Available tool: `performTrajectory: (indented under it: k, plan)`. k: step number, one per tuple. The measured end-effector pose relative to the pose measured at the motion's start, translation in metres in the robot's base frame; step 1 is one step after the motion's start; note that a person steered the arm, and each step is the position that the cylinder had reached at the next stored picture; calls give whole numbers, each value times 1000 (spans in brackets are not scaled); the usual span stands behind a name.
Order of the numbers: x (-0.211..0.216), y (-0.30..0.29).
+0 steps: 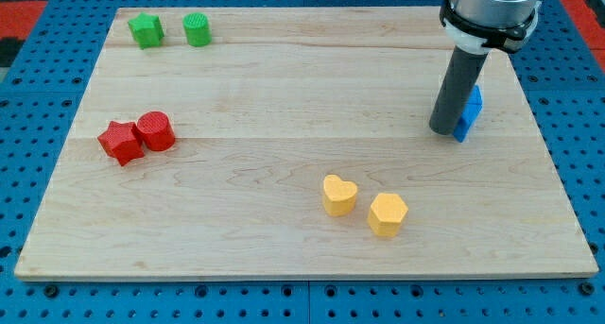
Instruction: Slide the yellow heart towards yellow hexagon
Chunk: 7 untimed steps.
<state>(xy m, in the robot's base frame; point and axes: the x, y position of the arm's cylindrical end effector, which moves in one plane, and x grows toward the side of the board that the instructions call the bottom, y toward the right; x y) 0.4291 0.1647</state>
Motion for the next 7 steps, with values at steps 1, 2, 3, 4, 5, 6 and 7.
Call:
performTrajectory:
  k: [1,2,3,4,5,6,7]
  plan:
    - [-4,-29]
    - [-16,-52]
    - [-25,-62]
    - [-27,-62]
    - [-27,-85]
    - [-26,-132]
    - [-13,-180]
